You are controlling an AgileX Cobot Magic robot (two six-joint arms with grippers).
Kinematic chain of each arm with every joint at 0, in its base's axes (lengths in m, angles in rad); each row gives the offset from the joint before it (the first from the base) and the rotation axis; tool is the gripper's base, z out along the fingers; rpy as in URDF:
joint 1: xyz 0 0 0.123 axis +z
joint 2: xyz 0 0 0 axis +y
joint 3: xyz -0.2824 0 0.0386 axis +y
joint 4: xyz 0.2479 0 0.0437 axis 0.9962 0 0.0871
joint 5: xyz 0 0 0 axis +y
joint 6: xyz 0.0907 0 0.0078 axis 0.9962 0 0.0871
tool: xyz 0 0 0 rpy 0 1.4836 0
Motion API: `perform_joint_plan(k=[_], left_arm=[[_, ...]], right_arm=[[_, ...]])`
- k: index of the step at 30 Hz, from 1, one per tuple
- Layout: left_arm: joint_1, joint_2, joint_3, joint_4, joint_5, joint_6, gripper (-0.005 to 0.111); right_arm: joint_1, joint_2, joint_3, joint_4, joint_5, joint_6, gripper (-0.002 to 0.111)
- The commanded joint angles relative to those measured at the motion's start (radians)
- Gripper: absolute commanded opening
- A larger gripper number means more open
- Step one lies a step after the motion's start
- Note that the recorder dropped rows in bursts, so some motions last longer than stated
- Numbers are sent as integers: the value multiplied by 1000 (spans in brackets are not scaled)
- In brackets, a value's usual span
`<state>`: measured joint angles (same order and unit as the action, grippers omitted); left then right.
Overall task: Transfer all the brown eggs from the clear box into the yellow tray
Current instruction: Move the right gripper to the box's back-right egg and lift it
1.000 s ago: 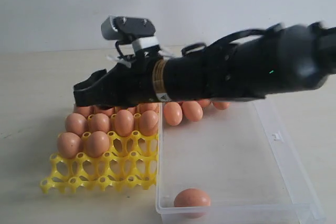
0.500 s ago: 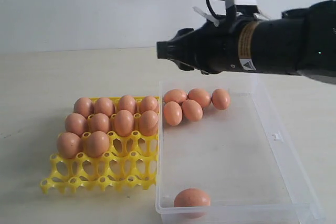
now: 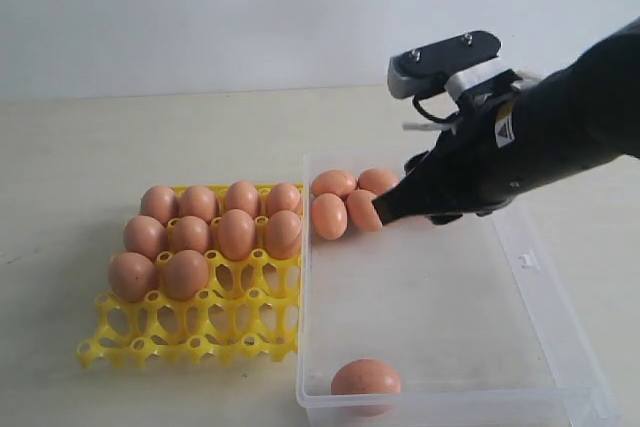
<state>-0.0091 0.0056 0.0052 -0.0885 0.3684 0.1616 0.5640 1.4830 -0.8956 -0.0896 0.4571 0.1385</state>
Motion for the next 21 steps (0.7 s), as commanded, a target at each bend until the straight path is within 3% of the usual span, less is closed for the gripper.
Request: perform_joint_plan(k=[1,5,11,21], left_arm=[[-1,-6,-5,-4,-8,-5,0],[-1,-6,-5,-4,-8,-5,0],[-1,-6,-5,-4,-8,-5,0],[-1,-6,-5,-4,-8,-5,0]], right_arm=[[-74,77,-104,24,-7,51,40],[-138,186,-199,33,20,113,41],[-210,340,-298,112,18,143,52],[-252,505,-416,114,21,131,57]])
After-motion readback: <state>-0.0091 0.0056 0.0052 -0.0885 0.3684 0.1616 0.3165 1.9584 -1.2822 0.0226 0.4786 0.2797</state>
